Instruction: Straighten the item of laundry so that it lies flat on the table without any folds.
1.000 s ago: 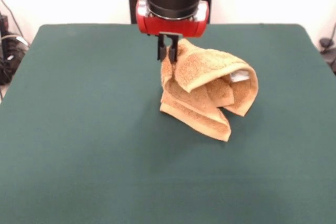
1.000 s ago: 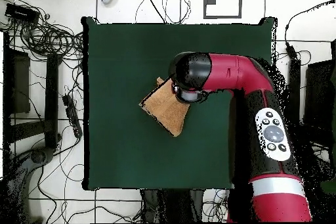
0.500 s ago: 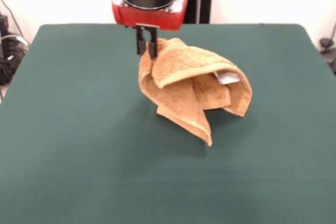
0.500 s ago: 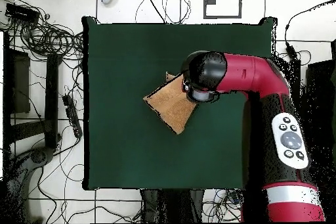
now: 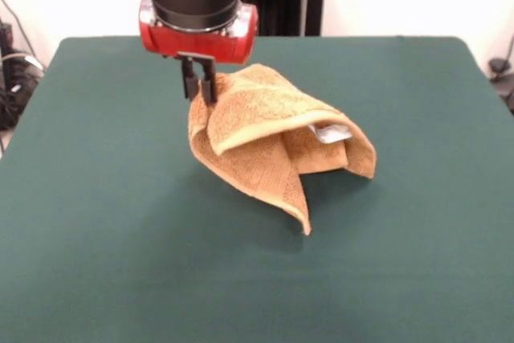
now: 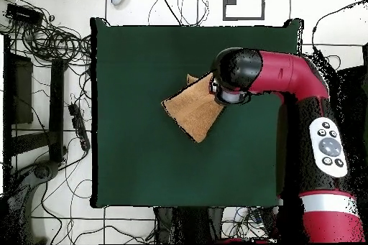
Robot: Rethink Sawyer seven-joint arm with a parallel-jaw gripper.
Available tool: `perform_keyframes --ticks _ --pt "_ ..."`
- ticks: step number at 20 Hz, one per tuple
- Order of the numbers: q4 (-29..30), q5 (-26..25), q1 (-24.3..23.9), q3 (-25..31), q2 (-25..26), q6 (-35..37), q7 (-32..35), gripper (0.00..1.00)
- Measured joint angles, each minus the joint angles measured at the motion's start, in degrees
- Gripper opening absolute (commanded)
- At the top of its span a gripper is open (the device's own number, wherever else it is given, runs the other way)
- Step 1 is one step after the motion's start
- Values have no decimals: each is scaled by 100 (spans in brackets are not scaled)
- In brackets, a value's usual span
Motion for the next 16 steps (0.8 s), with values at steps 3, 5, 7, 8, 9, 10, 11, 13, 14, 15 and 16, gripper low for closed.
perform_keyframes --ticks 3,5,7,8,9,10,11,13,14,15,16 --pt "-446 -110 1 82 240 351 -38 0" --pt "-813 -182 1 147 443 647 -82 0" --pt "-1051 -227 0 184 581 853 -121 0" --pt "-1134 -241 -1 196 631 922 -143 0" --pt "-1254 -265 -4 219 703 1038 -186 0" --pt "-1445 -308 -14 282 811 1227 -287 0" --pt "-1506 -322 -17 306 843 1293 -320 0" --pt "-1597 -341 -15 333 883 1383 -366 0" --pt "-1673 -349 -11 348 911 1456 -405 0" --pt "-1742 -354 -2 352 927 1531 -445 0" --pt "-1811 -359 6 356 943 1606 -485 0"
